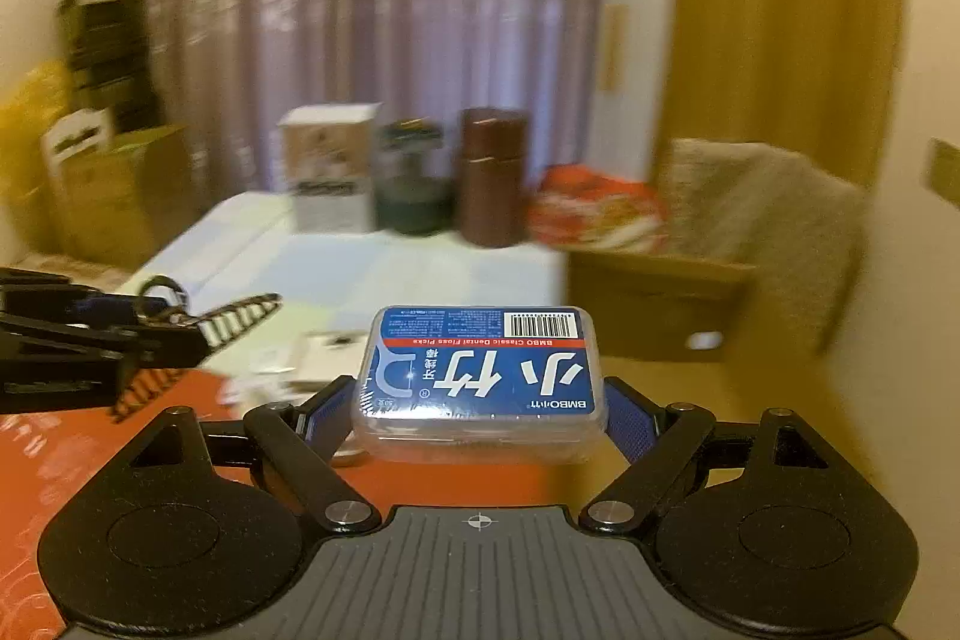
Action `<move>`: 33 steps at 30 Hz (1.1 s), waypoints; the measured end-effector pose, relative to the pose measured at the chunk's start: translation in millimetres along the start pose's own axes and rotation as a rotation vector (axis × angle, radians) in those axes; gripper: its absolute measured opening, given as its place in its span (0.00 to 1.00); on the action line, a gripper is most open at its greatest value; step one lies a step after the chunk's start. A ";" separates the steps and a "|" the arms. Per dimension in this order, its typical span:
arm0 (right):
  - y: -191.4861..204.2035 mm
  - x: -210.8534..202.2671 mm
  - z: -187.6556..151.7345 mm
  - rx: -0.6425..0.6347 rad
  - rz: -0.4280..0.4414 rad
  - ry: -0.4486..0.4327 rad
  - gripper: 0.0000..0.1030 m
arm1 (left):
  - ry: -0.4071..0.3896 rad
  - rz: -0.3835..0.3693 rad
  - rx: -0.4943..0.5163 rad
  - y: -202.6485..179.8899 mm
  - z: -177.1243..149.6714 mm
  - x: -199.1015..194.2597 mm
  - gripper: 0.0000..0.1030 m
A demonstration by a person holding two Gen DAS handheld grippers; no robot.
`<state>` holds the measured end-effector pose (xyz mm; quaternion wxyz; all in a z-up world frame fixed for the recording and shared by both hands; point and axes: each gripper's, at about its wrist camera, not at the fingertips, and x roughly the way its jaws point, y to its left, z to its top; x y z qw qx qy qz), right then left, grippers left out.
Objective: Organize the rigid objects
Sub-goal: 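Carry the cord and plastic box into the cardboard box and release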
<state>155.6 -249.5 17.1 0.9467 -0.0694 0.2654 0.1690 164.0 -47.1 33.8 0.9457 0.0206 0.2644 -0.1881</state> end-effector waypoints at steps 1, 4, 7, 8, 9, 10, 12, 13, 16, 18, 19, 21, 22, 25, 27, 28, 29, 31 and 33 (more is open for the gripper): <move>-13.7 -4.1 1.9 0.015 -0.026 0.003 0.80 | -0.005 -0.019 0.008 -12.7 5.8 3.2 0.32; -55.2 -12.7 1.5 0.071 -0.077 0.037 0.80 | -0.002 -0.076 0.036 -49.7 17.6 17.2 0.32; -85.5 -15.0 -7.1 0.091 -0.106 0.071 0.80 | 0.017 -0.129 0.049 -80.4 23.5 36.9 0.32; -94.2 -14.4 -11.3 0.091 -0.109 0.082 0.80 | 0.028 -0.138 0.058 -90.6 24.7 44.0 0.32; -101.1 -13.7 -15.0 0.094 -0.112 0.093 0.80 | 0.035 -0.144 0.069 -98.9 25.3 50.7 0.32; -107.0 -13.3 -18.8 0.096 -0.115 0.102 0.80 | 0.042 -0.150 0.073 -105.9 26.4 57.0 0.32; -116.9 -11.6 -24.5 0.106 -0.112 0.113 0.80 | 0.060 -0.170 0.078 -117.2 27.2 69.9 0.32; -120.5 -10.6 -26.4 0.112 -0.113 0.118 0.80 | 0.069 -0.177 0.082 -121.6 27.1 75.3 0.32; -134.8 -12.7 -35.3 0.130 -0.111 0.129 0.80 | 0.093 -0.189 0.100 -131.3 25.7 90.4 0.32; -141.3 -10.2 -39.5 0.134 -0.109 0.137 0.80 | 0.107 -0.193 0.111 -136.1 24.8 97.6 0.32; -144.0 -9.5 -41.6 0.141 -0.107 0.141 0.80 | 0.112 -0.192 0.119 -139.6 23.9 100.2 0.32; -150.2 -7.8 -46.3 0.160 -0.104 0.148 0.80 | 0.118 -0.190 0.130 -143.3 21.8 103.7 0.32; -152.2 -7.4 -48.2 0.162 -0.106 0.150 0.80 | 0.124 -0.189 0.135 -143.8 21.2 104.8 0.32; -155.4 -6.5 -50.6 0.169 -0.103 0.151 0.80 | 0.140 -0.185 0.145 -145.8 19.5 112.6 0.33; -157.1 -6.7 -51.3 0.177 -0.099 0.148 0.80 | 0.150 -0.184 0.143 -146.4 17.6 113.8 0.33; -158.1 -6.5 -51.5 0.184 -0.098 0.147 0.80 | 0.151 -0.186 0.142 -147.1 17.5 115.0 0.33; -159.3 -5.3 -51.5 0.193 -0.095 0.149 0.80 | 0.150 -0.188 0.143 -147.4 17.4 115.2 0.35; -161.5 -4.5 -52.3 0.205 -0.094 0.153 0.80 | 0.146 -0.184 0.152 -147.9 18.8 113.5 0.44; -163.2 -4.9 -53.1 0.212 -0.096 0.154 0.80 | 0.126 -0.174 0.157 -146.4 21.1 108.0 0.45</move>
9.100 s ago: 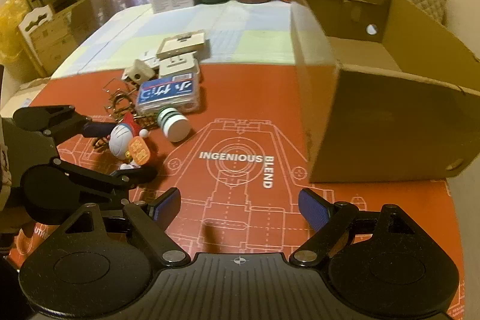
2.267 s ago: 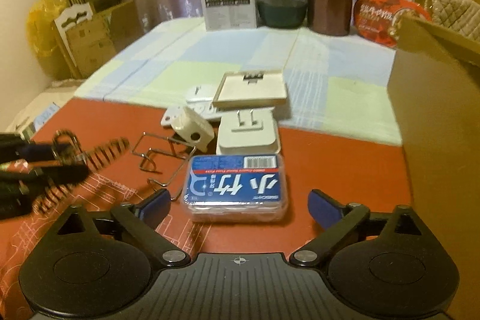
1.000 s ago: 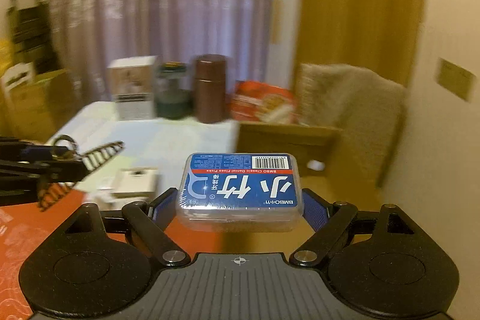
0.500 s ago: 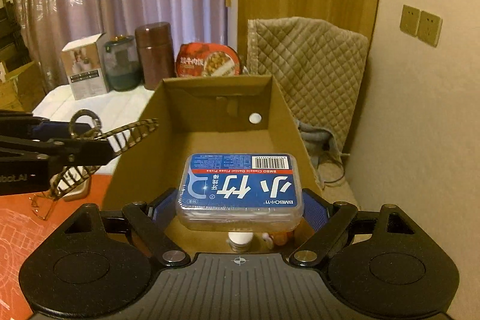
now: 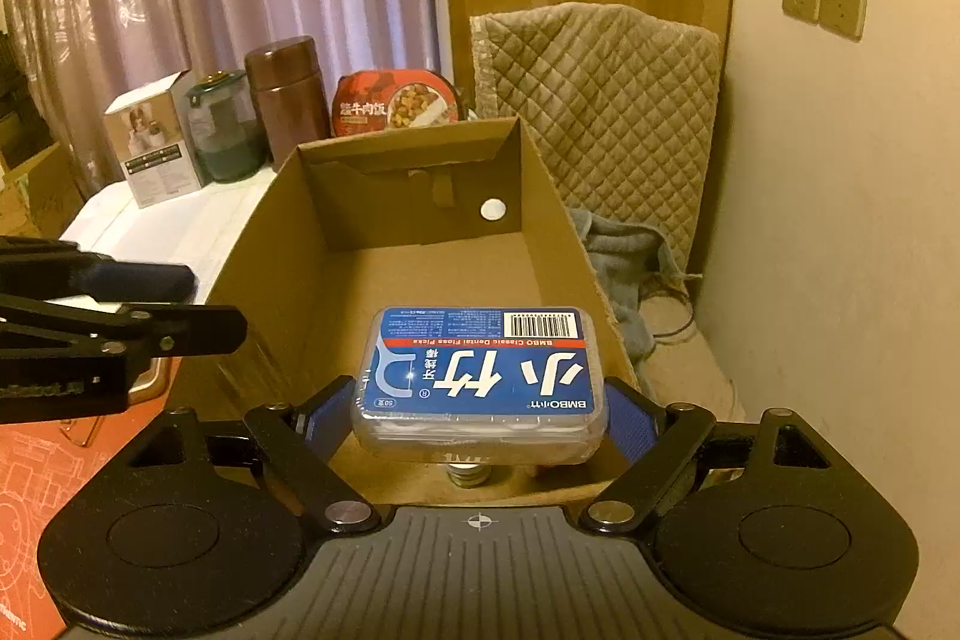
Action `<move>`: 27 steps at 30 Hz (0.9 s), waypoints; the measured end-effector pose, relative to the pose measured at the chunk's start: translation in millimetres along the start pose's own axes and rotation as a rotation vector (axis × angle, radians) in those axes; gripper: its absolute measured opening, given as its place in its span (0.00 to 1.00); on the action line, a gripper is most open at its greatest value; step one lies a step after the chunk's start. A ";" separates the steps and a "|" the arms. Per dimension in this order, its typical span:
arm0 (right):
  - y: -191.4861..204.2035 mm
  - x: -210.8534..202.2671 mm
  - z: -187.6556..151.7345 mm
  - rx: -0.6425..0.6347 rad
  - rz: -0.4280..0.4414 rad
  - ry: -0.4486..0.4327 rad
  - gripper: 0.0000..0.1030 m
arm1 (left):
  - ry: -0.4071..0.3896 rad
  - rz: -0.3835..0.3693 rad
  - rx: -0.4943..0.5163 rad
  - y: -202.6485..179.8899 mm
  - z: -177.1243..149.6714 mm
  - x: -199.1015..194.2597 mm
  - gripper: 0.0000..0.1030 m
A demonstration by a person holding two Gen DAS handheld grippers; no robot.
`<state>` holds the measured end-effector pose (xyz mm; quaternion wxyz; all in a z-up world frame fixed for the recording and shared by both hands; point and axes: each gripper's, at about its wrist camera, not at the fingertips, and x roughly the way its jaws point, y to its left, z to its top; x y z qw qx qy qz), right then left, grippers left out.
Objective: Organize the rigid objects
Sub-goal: 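Carry the cord and plastic box into the cardboard box and release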
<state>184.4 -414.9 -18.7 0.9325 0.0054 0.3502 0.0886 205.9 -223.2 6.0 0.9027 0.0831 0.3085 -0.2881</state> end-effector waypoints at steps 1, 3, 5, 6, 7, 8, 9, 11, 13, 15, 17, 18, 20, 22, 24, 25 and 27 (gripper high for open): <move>-0.4 -0.6 0.0 0.001 0.000 0.000 0.80 | -0.008 0.013 -0.001 1.7 0.5 -3.7 0.45; -0.9 -2.1 -0.6 0.004 0.002 -0.001 0.80 | -0.024 0.032 -0.012 6.4 0.7 -11.4 0.45; 0.0 -2.9 -0.7 0.004 0.006 -0.001 0.80 | -0.034 0.049 -0.028 12.3 -0.4 -19.3 0.45; 0.5 -3.5 -0.6 0.005 0.010 -0.002 0.80 | -0.039 0.061 -0.033 15.2 -1.4 -23.5 0.45; 1.5 -4.0 -0.2 0.006 0.014 -0.004 0.80 | -0.042 0.068 -0.035 17.5 -2.3 -26.9 0.45; 3.3 -4.8 0.4 0.007 0.020 -0.006 0.80 | -0.044 0.074 -0.039 20.2 -2.9 -30.0 0.45; 4.8 -5.5 0.8 0.007 0.024 -0.007 0.80 | -0.045 0.080 -0.049 23.1 -3.3 -33.0 0.45; 9.9 -5.7 1.9 0.004 0.035 -0.007 0.80 | -0.047 0.086 -0.067 27.3 -5.6 -38.0 0.45; 14.3 -5.3 2.5 0.001 0.045 -0.004 0.80 | -0.048 0.096 -0.073 30.3 -7.6 -42.6 0.45; 19.4 -4.5 2.6 -0.002 0.056 0.001 0.80 | -0.049 0.102 -0.078 32.3 -9.1 -46.3 0.45; 23.0 -3.5 2.7 0.002 0.066 0.007 0.80 | -0.051 0.107 -0.082 33.9 -10.9 -49.1 0.45; 24.0 -3.2 3.2 0.007 0.073 0.009 0.80 | -0.053 0.110 -0.084 35.0 -12.0 -50.9 0.45; 26.4 -2.5 4.1 0.013 0.084 0.013 0.80 | -0.055 0.112 -0.088 36.5 -14.3 -54.0 0.45; 28.0 -2.5 5.0 0.012 0.088 0.010 0.80 | -0.056 0.119 -0.094 39.1 -16.4 -57.2 0.45; 28.8 -2.9 5.5 0.018 0.091 0.002 0.80 | -0.058 0.126 -0.101 41.6 -18.3 -60.8 0.45; 28.9 -3.2 6.0 0.023 0.093 -0.004 0.80 | -0.060 0.128 -0.106 43.0 -19.2 -62.6 0.45; 27.6 -4.2 6.8 0.047 0.105 -0.017 0.82 | -0.061 0.134 -0.112 46.0 -21.1 -66.1 0.45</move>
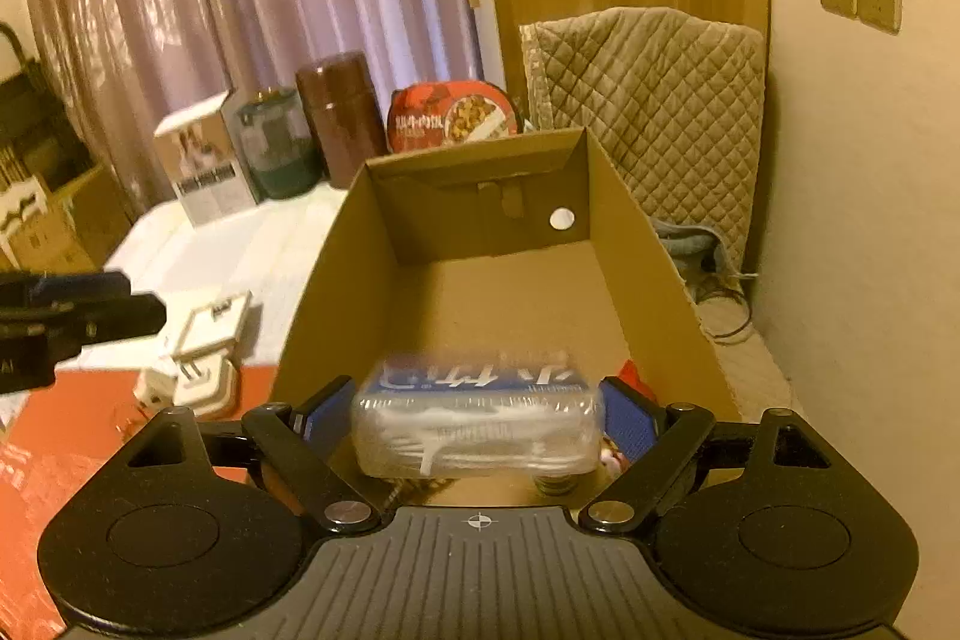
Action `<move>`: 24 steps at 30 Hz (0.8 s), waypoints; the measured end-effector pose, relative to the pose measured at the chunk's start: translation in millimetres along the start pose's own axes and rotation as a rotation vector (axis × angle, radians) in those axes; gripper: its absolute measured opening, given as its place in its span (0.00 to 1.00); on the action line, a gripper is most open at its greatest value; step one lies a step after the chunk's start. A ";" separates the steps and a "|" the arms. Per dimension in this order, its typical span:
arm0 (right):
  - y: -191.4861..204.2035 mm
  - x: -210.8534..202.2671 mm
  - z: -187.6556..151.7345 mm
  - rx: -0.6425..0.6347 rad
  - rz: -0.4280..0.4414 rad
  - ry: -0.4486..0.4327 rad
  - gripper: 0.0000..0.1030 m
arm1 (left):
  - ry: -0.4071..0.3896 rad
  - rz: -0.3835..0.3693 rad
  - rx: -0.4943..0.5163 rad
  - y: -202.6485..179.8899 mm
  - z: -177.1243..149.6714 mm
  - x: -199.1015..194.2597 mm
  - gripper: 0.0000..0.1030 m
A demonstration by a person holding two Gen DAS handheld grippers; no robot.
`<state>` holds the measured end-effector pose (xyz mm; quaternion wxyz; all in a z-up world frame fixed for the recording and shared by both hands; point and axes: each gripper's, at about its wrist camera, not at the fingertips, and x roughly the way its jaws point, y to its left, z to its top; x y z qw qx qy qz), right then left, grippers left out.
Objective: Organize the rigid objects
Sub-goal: 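Move both tools back over the remaining items on the mat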
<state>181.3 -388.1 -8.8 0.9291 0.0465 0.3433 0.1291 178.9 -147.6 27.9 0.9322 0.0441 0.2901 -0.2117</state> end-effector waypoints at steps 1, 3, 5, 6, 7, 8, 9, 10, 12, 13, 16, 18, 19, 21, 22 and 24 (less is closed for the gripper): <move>-0.7 -1.5 0.7 0.012 0.003 -0.009 0.84 | -0.001 0.004 -0.001 1.9 -1.0 -2.2 0.45; -2.1 -7.8 3.0 0.030 0.004 -0.036 0.86 | -0.001 0.012 -0.004 6.2 -3.4 -6.3 0.45; -2.8 -15.1 6.5 0.036 0.005 -0.053 0.86 | 0.000 0.024 -0.010 11.2 -6.7 -11.3 0.45; -2.3 -18.2 8.0 0.034 0.003 -0.059 0.86 | 0.000 0.029 -0.015 14.0 -8.6 -14.2 0.45; -1.9 -21.1 9.4 0.033 0.001 -0.062 0.86 | 0.001 0.034 -0.021 16.7 -10.3 -16.4 0.45; -0.7 -25.0 10.9 0.032 0.001 -0.069 0.86 | 0.003 0.040 -0.027 19.5 -12.0 -19.2 0.45; 0.8 -28.2 12.5 0.031 0.002 -0.075 0.86 | 0.004 0.046 -0.033 22.2 -13.9 -22.3 0.45; 3.0 -32.4 14.2 0.028 0.006 -0.083 0.86 | 0.004 0.051 -0.037 24.9 -15.9 -26.2 0.45; 8.6 -39.8 17.5 0.020 0.014 -0.096 0.86 | 0.004 0.067 -0.047 30.1 -18.4 -34.0 0.45; 12.7 -44.3 18.7 0.015 0.018 -0.104 0.86 | 0.002 0.074 -0.052 33.3 -19.8 -39.4 0.45; 27.5 -57.5 22.4 0.002 0.035 -0.135 0.86 | -0.009 0.098 -0.070 41.7 -24.2 -56.3 0.45; 38.7 -68.2 22.7 -0.001 0.056 -0.158 0.86 | -0.014 0.112 -0.077 47.4 -28.9 -69.1 0.45; 44.5 -72.4 22.3 -0.002 0.065 -0.167 0.86 | -0.017 0.121 -0.080 49.9 -31.3 -75.1 0.45; 59.0 -80.2 20.1 -0.011 0.085 -0.181 0.86 | -0.023 0.139 -0.090 55.8 -38.4 -88.8 0.45; 67.5 -83.9 17.9 -0.020 0.095 -0.188 0.86 | -0.024 0.150 -0.096 59.5 -43.0 -96.1 0.45; 82.3 -88.5 13.5 -0.038 0.111 -0.193 0.86 | -0.020 0.177 -0.103 67.8 -53.1 -109.7 0.45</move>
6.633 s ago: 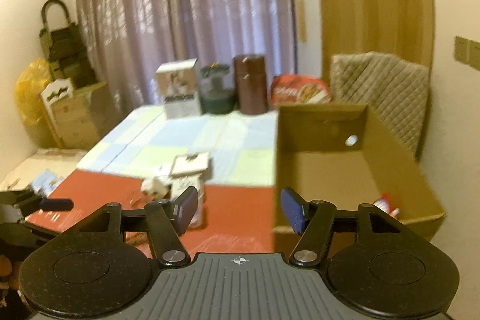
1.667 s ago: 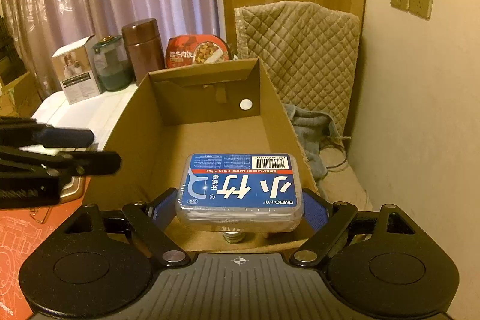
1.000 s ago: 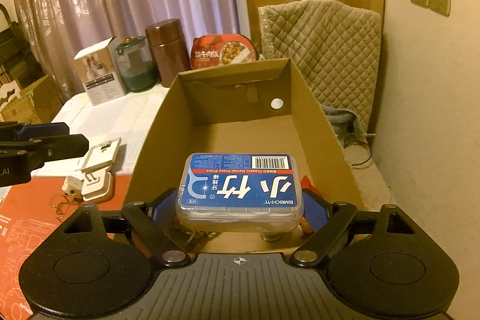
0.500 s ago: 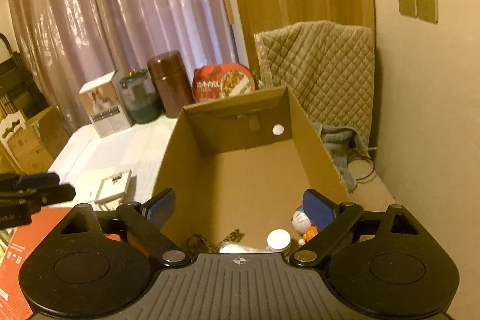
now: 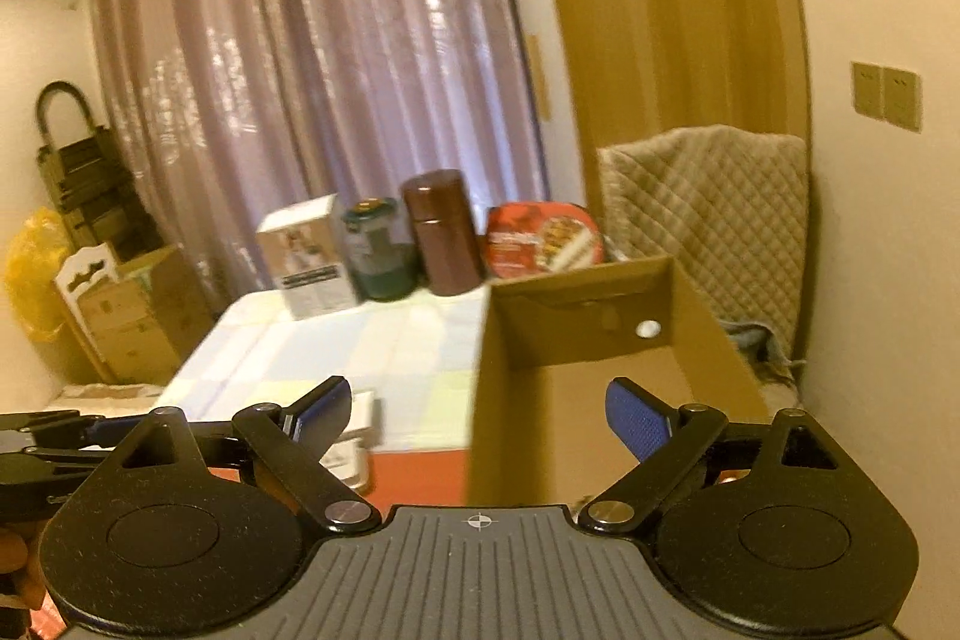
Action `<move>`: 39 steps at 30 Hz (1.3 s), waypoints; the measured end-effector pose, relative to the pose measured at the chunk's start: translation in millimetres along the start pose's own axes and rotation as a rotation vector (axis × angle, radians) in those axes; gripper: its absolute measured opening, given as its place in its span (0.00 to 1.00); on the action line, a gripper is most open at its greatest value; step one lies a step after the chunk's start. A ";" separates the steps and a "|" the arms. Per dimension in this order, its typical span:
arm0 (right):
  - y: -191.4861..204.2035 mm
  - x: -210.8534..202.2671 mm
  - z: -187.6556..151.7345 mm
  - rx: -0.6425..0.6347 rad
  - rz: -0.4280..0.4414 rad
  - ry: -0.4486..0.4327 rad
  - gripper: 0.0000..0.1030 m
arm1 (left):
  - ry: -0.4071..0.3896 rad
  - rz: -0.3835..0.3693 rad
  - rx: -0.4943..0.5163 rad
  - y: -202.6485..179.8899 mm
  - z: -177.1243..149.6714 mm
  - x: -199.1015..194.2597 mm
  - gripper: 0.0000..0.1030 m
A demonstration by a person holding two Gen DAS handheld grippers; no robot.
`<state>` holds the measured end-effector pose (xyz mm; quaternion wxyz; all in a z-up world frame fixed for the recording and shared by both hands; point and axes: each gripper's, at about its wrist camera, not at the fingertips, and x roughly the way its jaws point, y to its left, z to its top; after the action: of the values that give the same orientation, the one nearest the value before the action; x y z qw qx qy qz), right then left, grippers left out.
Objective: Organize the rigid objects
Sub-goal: 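Move both tools back over the remaining items on the mat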
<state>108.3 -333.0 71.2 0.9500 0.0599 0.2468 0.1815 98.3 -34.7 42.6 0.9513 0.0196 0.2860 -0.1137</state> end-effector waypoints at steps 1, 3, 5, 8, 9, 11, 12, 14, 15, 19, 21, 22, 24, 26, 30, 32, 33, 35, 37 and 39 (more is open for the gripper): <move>7.9 -1.1 -2.4 -0.008 0.012 0.001 0.86 | 0.003 0.014 -0.002 5.3 -4.6 -4.9 0.46; 23.7 -3.1 -8.4 -0.025 0.037 0.008 0.86 | 0.019 0.039 -0.009 17.3 -15.2 -14.6 0.46; 38.2 -4.0 -16.0 -0.044 0.052 0.012 0.86 | 0.032 0.056 -0.018 28.1 -24.3 -21.8 0.48; 57.8 0.2 -29.8 -0.062 0.073 0.037 0.86 | 0.048 0.083 -0.034 43.0 -37.1 -30.4 0.49; 62.5 2.0 -33.2 -0.062 0.081 0.047 0.86 | 0.053 0.091 -0.041 47.5 -40.8 -32.9 0.51; 72.1 6.2 -38.8 -0.068 0.092 0.066 0.86 | 0.058 0.101 -0.055 54.3 -45.6 -36.2 0.52; 75.9 7.9 -41.1 -0.074 0.094 0.073 0.86 | 0.060 0.103 -0.063 58.1 -47.6 -37.5 0.53; 83.9 12.0 -45.7 -0.087 0.100 0.085 0.86 | 0.063 0.111 -0.076 62.9 -50.4 -39.5 0.57; 86.3 13.4 -47.8 -0.094 0.100 0.089 0.86 | 0.064 0.113 -0.080 65.0 -51.2 -39.9 0.61; 95.4 21.1 -55.0 -0.114 0.105 0.108 0.86 | 0.059 0.130 -0.089 67.6 -51.8 -38.7 0.73; 98.3 26.0 -57.8 -0.120 0.106 0.115 0.86 | 0.064 0.129 -0.090 69.8 -53.0 -36.0 0.78; 99.9 28.7 -59.1 -0.121 0.107 0.119 0.86 | 0.067 0.131 -0.090 70.0 -53.4 -33.7 0.81; 101.0 34.3 -62.2 -0.123 0.112 0.127 0.86 | 0.072 0.143 -0.084 69.9 -56.0 -28.1 0.87; 101.1 41.2 -64.6 -0.120 0.112 0.137 0.86 | 0.070 0.152 -0.086 70.9 -58.8 -22.0 0.88; 100.9 59.5 -69.6 -0.115 0.109 0.154 0.86 | 0.097 0.144 -0.094 74.0 -64.2 -2.3 0.91; 100.8 70.8 -72.6 -0.115 0.116 0.164 0.86 | 0.104 0.144 -0.090 75.1 -67.3 6.8 0.91; 100.7 76.6 -74.4 -0.114 0.115 0.172 0.86 | 0.109 0.144 -0.089 76.0 -68.7 13.0 0.91; 99.5 89.3 -77.5 -0.108 0.117 0.186 0.86 | 0.116 0.145 -0.086 78.0 -70.8 24.9 0.91; 99.4 103.8 -81.2 -0.107 0.113 0.199 0.86 | 0.120 0.151 -0.088 80.2 -73.0 38.0 0.92; 97.1 120.6 -84.0 -0.092 0.130 0.205 0.86 | 0.126 0.151 -0.082 81.6 -75.8 52.3 0.92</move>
<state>134.4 -195.8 -36.1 0.9078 0.0133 0.3298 0.2589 118.4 41.7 -51.7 0.9372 0.0092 0.3474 -0.0283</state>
